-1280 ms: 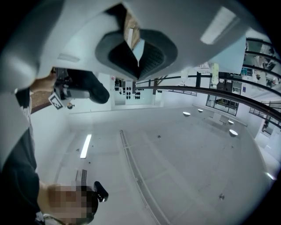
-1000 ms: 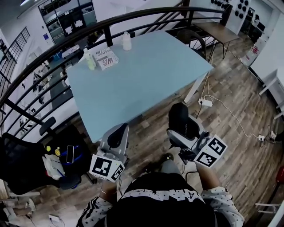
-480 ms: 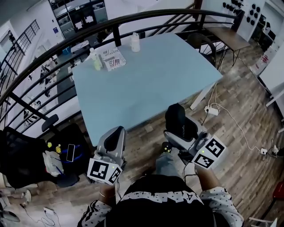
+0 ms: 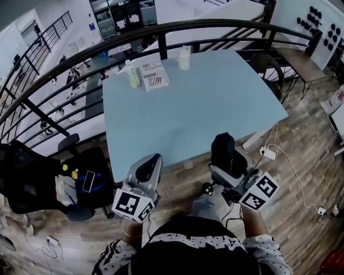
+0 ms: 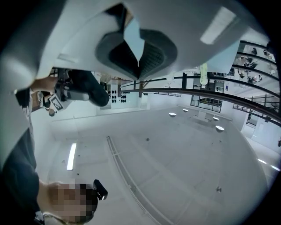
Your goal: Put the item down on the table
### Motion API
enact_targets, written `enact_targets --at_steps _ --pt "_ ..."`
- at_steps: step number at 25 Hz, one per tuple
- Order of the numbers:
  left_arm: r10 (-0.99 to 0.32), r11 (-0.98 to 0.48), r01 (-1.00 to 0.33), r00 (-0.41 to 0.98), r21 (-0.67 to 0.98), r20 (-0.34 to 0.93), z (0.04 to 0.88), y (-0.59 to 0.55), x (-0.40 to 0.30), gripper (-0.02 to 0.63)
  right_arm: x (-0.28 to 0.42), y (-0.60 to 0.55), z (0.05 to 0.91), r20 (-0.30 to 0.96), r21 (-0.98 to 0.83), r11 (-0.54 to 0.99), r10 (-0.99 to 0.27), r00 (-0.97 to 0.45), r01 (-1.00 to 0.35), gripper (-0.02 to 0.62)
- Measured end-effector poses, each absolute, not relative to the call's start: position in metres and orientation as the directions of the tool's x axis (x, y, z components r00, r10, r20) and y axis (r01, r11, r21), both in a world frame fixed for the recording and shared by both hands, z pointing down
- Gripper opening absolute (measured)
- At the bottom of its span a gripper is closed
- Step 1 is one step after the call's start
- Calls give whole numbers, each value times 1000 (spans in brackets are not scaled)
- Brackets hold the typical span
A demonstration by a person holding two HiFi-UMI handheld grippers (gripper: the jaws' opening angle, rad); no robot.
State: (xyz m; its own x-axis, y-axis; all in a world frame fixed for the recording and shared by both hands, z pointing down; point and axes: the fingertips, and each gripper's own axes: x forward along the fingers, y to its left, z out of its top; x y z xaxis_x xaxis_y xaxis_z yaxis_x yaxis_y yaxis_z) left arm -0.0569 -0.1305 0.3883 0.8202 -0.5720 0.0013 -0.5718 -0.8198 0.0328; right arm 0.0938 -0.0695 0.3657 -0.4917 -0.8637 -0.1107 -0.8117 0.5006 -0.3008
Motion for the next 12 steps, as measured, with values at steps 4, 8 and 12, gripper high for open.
enact_targets --at_steps 4,8,12 --pt "-586 -809 -587 810 32 20 391 -150 -36 0 108 -89 366 -136 -314 553 -831 -540 -772 365" --pt "-605 -796 -606 796 20 26 388 -168 -19 0 127 -113 366 -155 -330 573 -817 -555 -751 365" --pt "-628 -777 -629 777 13 39 387 -184 -6 0 147 -134 360 -192 -343 578 -815 -547 -740 365"
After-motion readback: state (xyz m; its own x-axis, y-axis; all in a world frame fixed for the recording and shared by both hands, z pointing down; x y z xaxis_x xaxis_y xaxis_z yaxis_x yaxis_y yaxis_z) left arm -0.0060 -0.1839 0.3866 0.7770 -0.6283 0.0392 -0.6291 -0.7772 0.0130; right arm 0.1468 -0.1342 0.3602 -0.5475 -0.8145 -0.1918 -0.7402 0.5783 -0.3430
